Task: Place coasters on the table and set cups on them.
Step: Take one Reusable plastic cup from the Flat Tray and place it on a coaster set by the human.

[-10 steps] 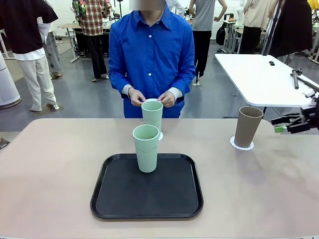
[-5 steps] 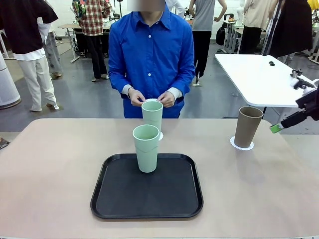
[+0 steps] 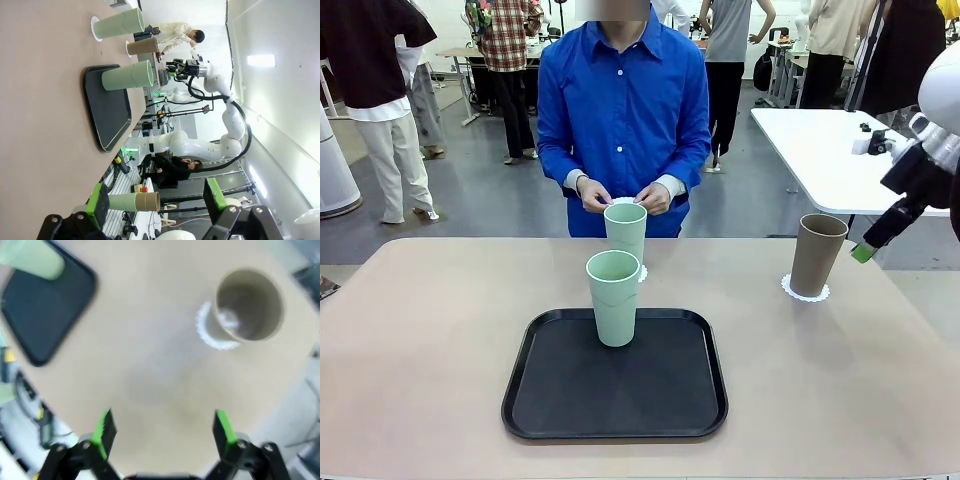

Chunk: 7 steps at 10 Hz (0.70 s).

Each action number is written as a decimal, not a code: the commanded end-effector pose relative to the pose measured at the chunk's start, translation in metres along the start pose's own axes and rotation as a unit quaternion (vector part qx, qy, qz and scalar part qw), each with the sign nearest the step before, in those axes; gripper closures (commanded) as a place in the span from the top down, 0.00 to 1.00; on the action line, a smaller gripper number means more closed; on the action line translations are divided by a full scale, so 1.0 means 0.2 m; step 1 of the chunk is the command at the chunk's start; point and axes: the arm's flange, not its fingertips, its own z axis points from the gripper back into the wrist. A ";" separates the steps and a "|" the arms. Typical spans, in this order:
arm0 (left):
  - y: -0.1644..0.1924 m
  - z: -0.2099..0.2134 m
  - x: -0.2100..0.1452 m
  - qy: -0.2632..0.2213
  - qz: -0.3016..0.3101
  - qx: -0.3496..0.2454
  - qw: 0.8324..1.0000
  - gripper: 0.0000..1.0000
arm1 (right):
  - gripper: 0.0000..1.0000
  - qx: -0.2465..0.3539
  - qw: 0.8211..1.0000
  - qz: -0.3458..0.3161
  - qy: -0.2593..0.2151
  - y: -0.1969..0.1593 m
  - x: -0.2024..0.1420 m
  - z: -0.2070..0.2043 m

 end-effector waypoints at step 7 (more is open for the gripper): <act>-0.01 0.01 0.00 -0.003 -0.002 0.001 1.000 1.00 | 1.00 -0.095 0.993 -0.060 0.040 0.04 0.03 0.12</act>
